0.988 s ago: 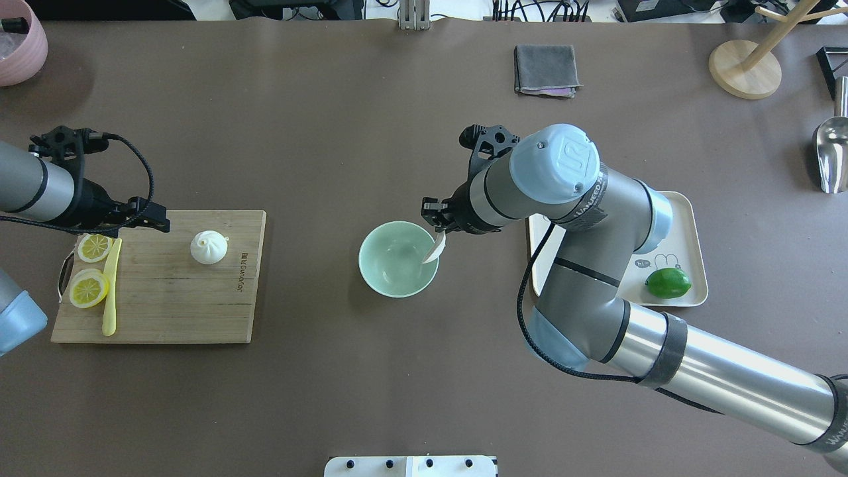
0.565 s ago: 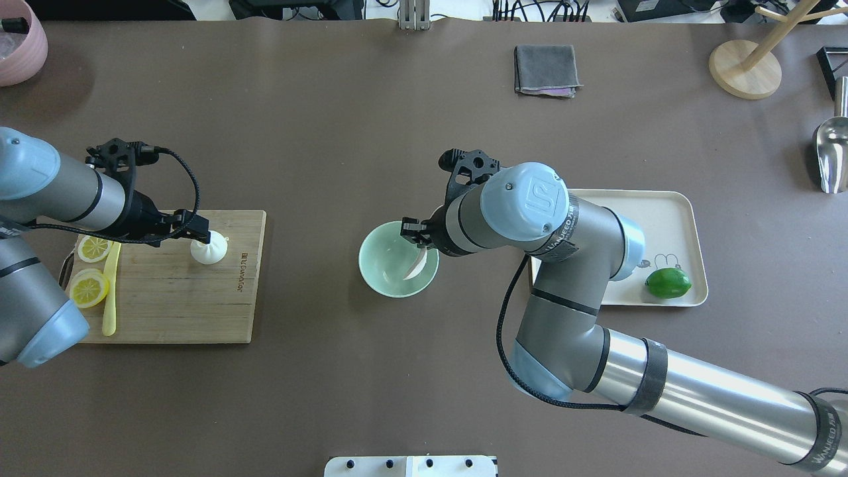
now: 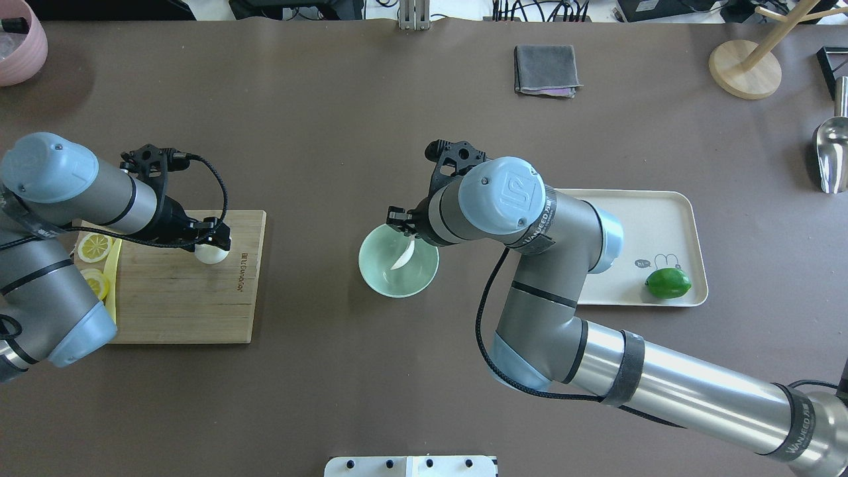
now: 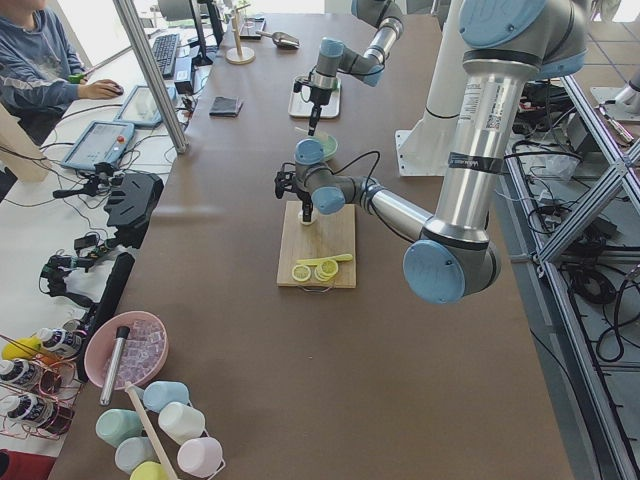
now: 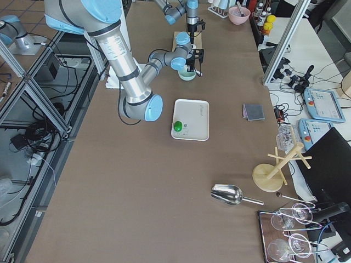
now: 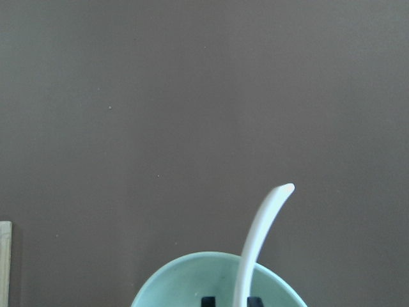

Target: Put spoon and bun in bowl

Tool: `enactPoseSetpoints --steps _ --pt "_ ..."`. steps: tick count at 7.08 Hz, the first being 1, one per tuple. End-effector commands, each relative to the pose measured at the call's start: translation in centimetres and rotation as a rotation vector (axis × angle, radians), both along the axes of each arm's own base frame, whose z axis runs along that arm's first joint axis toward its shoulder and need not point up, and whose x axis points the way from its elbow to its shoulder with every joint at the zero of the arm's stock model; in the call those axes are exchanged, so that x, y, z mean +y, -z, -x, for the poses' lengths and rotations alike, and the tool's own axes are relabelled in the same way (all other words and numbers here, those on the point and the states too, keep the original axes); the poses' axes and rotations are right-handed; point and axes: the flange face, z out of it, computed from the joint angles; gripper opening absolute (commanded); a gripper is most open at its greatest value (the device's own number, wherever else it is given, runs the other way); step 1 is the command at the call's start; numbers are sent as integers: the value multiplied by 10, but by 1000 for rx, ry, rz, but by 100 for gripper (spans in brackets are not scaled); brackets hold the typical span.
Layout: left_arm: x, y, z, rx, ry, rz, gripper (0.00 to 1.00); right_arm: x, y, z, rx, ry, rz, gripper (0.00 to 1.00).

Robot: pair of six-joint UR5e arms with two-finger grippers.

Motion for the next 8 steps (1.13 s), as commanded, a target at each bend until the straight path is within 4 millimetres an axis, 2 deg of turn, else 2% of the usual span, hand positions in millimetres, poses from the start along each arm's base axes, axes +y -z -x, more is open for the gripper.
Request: enactPoseSetpoints --steps 1,2,3,4,5,6,7,8 --pt "-2 15 -3 23 1 -7 0 -23 6 -17 -10 -27 3 100" --pt "-6 53 -9 79 32 5 0 -41 -4 -40 -16 8 32 100" --pt "-14 92 -19 134 77 45 0 -64 -26 -81 -14 50 55 100" --pt "-14 128 -34 178 100 83 0 -69 -69 -126 24 84 8 100" --pt "-1 165 -60 228 95 117 0 -74 -109 -176 57 122 -29 100" --pt "10 199 -81 268 106 133 0 -86 -134 -218 52 134 6 100" --pt "31 222 -111 281 103 99 55 -85 -151 -245 58 154 -10 100" --pt "44 225 -124 275 122 74 98 -80 -163 -258 67 160 -16 100"
